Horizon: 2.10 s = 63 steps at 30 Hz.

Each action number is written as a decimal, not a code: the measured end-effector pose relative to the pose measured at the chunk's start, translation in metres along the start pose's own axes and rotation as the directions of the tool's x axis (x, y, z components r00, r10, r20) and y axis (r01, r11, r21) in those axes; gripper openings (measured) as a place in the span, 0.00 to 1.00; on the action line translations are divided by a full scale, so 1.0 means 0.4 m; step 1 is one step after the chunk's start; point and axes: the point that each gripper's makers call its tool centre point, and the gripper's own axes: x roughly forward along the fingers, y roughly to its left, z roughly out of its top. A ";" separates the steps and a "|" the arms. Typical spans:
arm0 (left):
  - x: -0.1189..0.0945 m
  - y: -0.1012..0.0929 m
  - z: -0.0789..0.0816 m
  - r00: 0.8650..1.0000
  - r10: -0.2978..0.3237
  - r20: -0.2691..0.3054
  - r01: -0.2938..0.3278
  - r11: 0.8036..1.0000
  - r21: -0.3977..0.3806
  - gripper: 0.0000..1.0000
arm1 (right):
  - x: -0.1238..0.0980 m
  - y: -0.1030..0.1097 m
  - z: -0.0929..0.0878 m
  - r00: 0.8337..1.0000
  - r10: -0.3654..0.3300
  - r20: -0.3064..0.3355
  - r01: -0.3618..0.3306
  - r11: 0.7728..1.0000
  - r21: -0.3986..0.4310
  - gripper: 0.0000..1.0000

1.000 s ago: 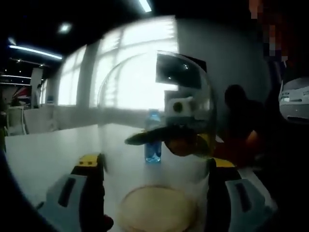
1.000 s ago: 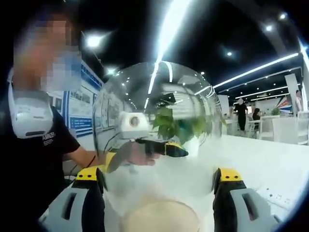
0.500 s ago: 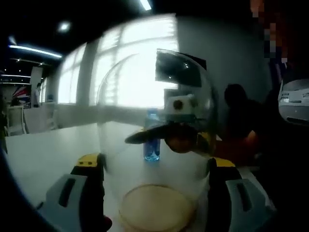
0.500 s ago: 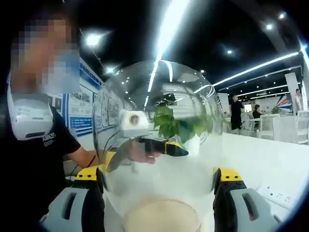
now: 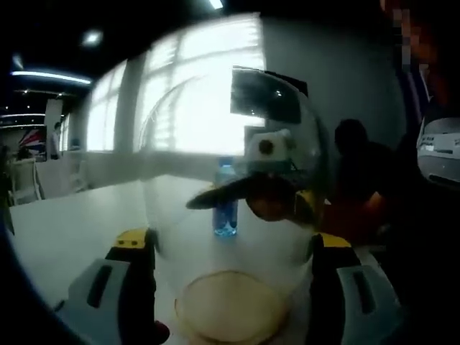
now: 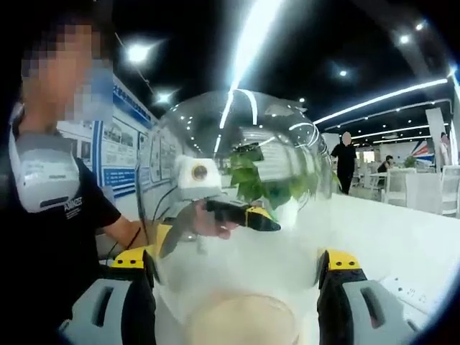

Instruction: Open the cover put in the Mizone put the cover back on

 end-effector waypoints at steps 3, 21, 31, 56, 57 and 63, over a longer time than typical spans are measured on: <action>0.003 -0.007 -0.002 1.000 -0.001 -0.007 0.001 1.000 0.018 0.75 | -0.002 0.006 -0.001 1.000 -0.007 -0.022 0.006 0.999 -0.036 0.88; -0.005 -0.012 -0.012 1.000 0.001 -0.013 0.000 0.998 0.056 0.75 | 0.000 0.014 -0.018 1.000 -0.001 -0.005 0.001 1.000 -0.030 0.89; -0.014 -0.031 -0.010 1.000 -0.002 -0.018 0.003 0.998 0.066 0.75 | 0.002 0.031 -0.017 0.999 -0.009 -0.037 0.007 0.999 -0.042 0.89; -0.022 -0.065 -0.016 0.999 0.003 -0.036 0.000 0.997 0.078 0.75 | -0.006 0.066 -0.016 1.000 -0.014 0.016 0.014 0.999 -0.038 0.89; -0.023 -0.068 -0.016 0.999 0.004 -0.042 -0.001 0.996 0.086 0.75 | -0.007 0.070 -0.017 1.000 -0.013 0.011 0.014 0.999 -0.045 0.89; -0.023 -0.084 -0.018 0.997 0.014 -0.076 -0.005 0.994 0.111 0.75 | -0.013 0.087 -0.022 1.000 -0.016 -0.007 0.015 0.998 -0.068 0.89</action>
